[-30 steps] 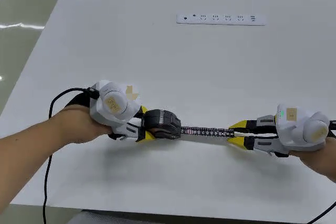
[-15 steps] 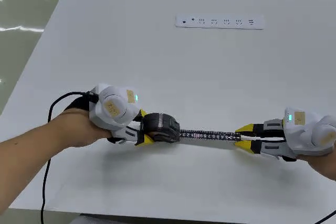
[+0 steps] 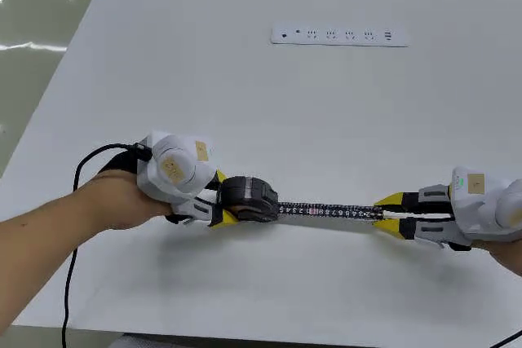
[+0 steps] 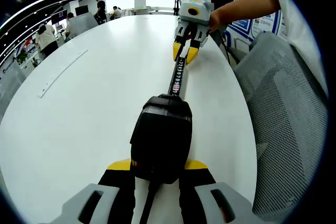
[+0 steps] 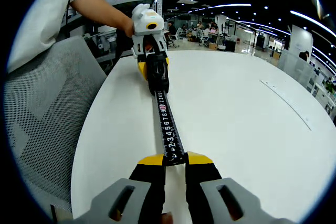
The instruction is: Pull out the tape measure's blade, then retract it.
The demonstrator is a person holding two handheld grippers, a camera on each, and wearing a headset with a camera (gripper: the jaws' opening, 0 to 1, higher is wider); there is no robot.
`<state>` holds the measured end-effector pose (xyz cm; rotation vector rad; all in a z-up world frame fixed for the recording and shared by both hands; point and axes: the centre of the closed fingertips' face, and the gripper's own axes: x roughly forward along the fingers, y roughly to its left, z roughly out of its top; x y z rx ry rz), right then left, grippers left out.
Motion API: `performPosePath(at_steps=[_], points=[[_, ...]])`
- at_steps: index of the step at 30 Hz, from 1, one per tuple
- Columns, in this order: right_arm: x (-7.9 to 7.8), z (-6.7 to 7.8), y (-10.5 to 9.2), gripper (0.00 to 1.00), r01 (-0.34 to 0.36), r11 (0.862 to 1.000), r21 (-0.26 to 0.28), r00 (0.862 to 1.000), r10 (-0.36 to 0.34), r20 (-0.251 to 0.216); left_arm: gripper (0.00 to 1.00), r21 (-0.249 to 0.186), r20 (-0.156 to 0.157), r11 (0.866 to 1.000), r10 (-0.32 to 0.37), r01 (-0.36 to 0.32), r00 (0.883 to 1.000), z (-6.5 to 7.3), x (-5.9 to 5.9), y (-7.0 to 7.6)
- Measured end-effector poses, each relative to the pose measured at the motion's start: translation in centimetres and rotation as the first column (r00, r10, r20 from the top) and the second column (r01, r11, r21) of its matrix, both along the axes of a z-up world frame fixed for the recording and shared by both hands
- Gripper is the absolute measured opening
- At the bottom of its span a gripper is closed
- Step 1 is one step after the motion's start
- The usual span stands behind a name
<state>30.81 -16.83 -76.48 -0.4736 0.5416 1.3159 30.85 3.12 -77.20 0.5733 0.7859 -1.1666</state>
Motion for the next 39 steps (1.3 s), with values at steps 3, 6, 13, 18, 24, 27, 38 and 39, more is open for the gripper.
performPosePath(at_steps=[3, 6, 13, 18, 24, 27, 38, 39], points=[[-0.1, 0.0, -0.3, 0.09, -0.001, 1.000, -0.004, 1.000, 0.001, 0.000, 0.28, -0.001, 0.001, 1.000, 0.001, -0.001, 1.000, 0.0, 0.0, 0.0], [-0.2, 0.2, -0.6, 0.09, 0.003, 1.000, -0.005, 1.000, -0.003, -0.002, 0.28, 0.000, 0.000, 1.000, 0.000, 0.000, 1.000, 0.0, -0.1, -0.1], [-0.4, 0.4, -1.4, 0.09, 0.005, 1.000, -0.015, 1.000, -0.005, 0.001, 0.28, -0.001, 0.000, 1.000, -0.002, 0.002, 1.000, 0.0, -0.2, -0.1], [-0.4, 0.4, -1.9, 0.09, 0.002, 1.000, -0.023, 1.000, -0.002, 0.003, 0.28, -0.001, 0.000, 1.000, -0.002, 0.002, 1.000, 0.0, -0.2, -0.2], [-0.4, 0.4, -2.7, 0.09, 0.007, 1.000, -0.030, 1.000, -0.007, 0.000, 0.28, -0.001, 0.000, 1.000, -0.002, 0.002, 1.000, 0.1, -0.1, -0.2], [-0.4, 0.4, -3.1, 0.09, 0.010, 0.999, -0.035, 1.000, -0.010, -0.001, 0.28, -0.001, 0.001, 1.000, -0.002, 0.002, 1.000, 0.1, -0.1, -0.2], [-0.3, 0.6, -4.7, 0.09, 0.023, 0.999, -0.050, 1.000, -0.023, -0.002, 0.28, 0.001, 0.001, 1.000, -0.002, 0.002, 1.000, 0.1, -0.1, -0.1], [-0.3, 0.6, -4.7, 0.09, 0.023, 0.999, -0.049, 1.000, -0.023, -0.001, 0.28, 0.001, 0.001, 1.000, -0.003, 0.003, 1.000, 0.1, 0.0, -0.1]])
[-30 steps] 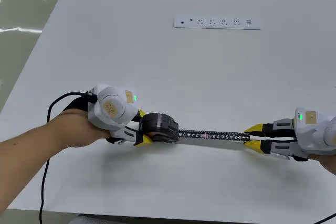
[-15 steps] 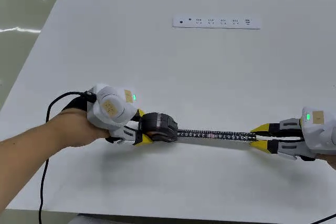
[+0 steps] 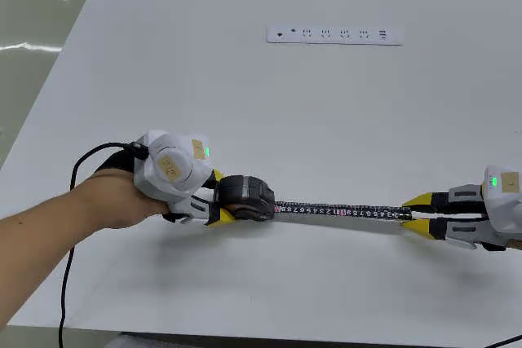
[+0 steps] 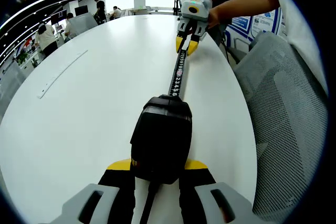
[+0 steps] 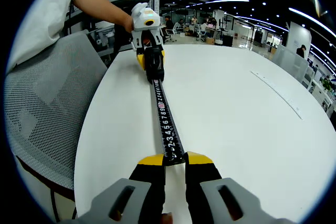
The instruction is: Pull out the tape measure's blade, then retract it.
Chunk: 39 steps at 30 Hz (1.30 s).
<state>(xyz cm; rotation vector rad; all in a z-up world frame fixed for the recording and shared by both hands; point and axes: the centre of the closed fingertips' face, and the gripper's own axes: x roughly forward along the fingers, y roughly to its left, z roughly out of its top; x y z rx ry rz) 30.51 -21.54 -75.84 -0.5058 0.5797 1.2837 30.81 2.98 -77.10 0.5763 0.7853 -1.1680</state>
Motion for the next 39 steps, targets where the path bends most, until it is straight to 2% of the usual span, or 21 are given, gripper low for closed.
performPosePath(at_steps=[7, 39], points=[[0.0, -0.1, -0.3, 0.09, -0.002, 1.000, -0.008, 1.000, 0.002, 0.000, 0.28, 0.001, 0.000, 1.000, 0.000, 0.000, 1.000, 0.0, 0.0, 0.0], [-0.1, -0.2, -4.8, 0.08, 0.029, 0.998, -0.059, 1.000, -0.030, -0.006, 0.28, 0.005, 0.001, 1.000, -0.002, 0.002, 1.000, 0.0, 0.0, -0.3]])
